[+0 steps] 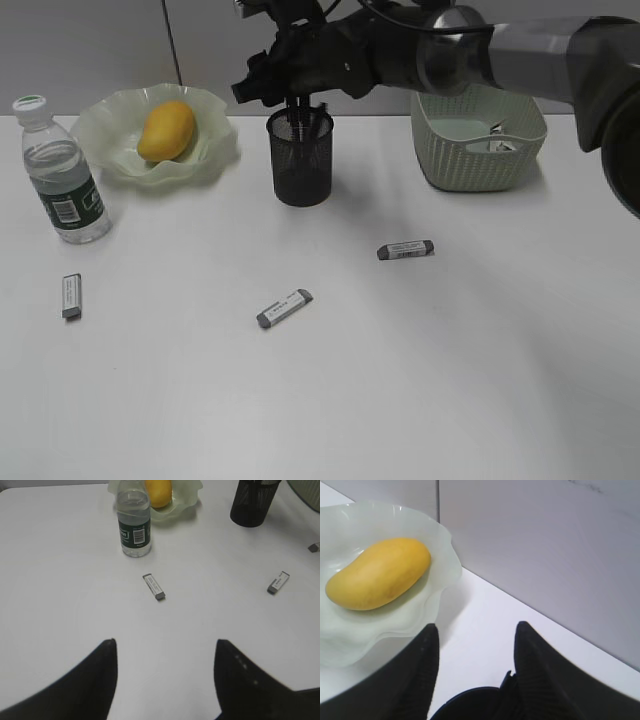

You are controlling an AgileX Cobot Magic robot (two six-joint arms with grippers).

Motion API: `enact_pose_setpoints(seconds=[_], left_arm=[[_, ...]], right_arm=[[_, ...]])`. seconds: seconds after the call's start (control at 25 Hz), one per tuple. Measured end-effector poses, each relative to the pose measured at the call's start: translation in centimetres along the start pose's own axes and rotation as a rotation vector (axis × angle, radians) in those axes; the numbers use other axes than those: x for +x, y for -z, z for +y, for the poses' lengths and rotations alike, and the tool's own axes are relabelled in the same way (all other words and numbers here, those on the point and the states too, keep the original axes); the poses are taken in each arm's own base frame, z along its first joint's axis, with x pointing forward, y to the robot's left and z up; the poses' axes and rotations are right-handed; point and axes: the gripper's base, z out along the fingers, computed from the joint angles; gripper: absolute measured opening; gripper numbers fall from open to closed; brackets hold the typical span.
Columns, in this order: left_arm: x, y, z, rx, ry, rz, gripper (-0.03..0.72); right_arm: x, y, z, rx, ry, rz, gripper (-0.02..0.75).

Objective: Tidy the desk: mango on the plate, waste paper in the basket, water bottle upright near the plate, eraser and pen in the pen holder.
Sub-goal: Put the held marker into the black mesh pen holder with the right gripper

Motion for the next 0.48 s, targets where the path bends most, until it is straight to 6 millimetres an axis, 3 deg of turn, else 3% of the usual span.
enact_pose_setpoints(seconds=[0.2, 0.48], left_arm=[[0.0, 0.0, 0.0, 0.000, 0.000, 0.000, 0.466], [0.0, 0.0, 0.0, 0.000, 0.000, 0.000, 0.466]], right_arm=[[-0.6, 0.8, -0.1, 0.006, -0.004, 0.035, 0.436], [-3.8, 5.3, -1.1, 0.043, -0.011, 0.186, 0.438]])
